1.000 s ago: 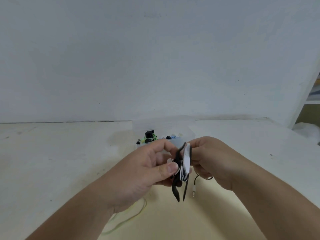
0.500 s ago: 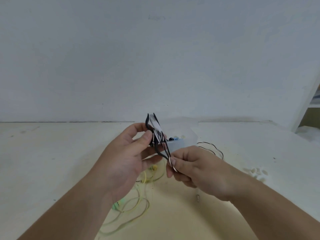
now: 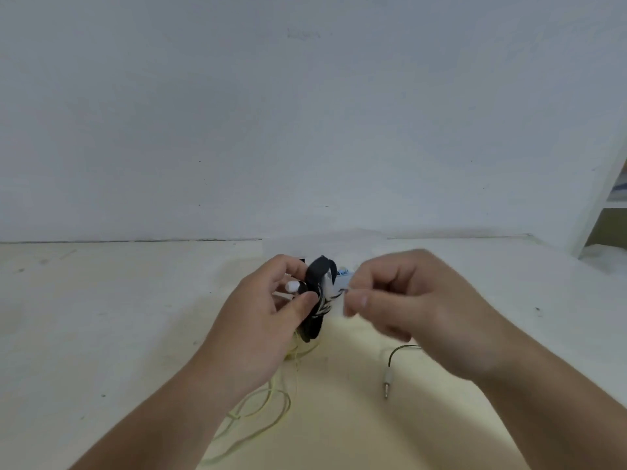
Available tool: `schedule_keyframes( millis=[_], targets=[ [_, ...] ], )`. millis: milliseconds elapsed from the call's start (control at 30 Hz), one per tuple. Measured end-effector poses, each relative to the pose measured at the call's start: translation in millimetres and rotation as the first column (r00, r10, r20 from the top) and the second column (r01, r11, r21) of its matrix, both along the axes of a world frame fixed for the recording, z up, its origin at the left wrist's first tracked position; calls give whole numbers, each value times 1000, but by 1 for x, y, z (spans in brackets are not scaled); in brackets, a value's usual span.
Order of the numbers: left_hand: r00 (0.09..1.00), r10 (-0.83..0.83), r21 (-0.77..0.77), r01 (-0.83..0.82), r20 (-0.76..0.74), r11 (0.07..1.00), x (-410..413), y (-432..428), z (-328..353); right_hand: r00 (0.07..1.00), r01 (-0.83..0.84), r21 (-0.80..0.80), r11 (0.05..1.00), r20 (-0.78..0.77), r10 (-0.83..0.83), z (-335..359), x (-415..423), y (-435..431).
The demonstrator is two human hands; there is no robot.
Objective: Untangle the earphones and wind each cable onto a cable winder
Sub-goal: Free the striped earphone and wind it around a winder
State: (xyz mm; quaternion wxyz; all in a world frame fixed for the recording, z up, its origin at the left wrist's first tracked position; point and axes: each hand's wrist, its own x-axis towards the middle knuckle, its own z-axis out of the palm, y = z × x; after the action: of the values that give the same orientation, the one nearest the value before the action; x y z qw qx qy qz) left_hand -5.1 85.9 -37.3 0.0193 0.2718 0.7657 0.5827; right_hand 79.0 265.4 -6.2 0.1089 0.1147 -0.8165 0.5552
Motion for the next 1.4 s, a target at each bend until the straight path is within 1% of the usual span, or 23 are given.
schedule_keyframes(
  millis=[67,133,233,333,433,567,667,867,1067,1233,1400],
  targets=[
    [997,-69,5,69,34,998,1,-2,2,984,162,-22,986,-69,-164,6,2,6],
    [981,-175,31,173,87,984,5,-1,5,952,283,0,959,-124,-281,7,1,9],
    [944,-293,89,282,151,955,11,2,6,917,378,3,926,-138,-374,6,-3,7],
    [923,-343,111,328,173,938,11,3,5,907,412,33,911,-112,-406,2,-7,5],
    [905,-375,138,353,202,925,10,2,3,916,401,43,915,-12,-401,-3,-10,4],
    [874,-427,174,394,234,902,7,2,0,923,363,-49,931,158,-351,-6,-14,2],
    [867,-443,172,412,230,895,6,3,-1,913,364,-77,928,228,-339,-8,-17,3],
    [849,-461,148,437,259,887,6,2,-1,915,334,-120,935,278,-291,-10,-18,4],
    [811,-513,189,477,281,858,9,3,2,910,278,-218,935,372,-184,-6,-15,3],
    [786,-548,201,510,286,836,9,3,-2,899,288,-253,924,403,-170,-7,-15,3],
    [755,-572,222,527,321,820,12,3,-1,908,263,-283,922,397,-137,-11,-17,5]
  ],
)
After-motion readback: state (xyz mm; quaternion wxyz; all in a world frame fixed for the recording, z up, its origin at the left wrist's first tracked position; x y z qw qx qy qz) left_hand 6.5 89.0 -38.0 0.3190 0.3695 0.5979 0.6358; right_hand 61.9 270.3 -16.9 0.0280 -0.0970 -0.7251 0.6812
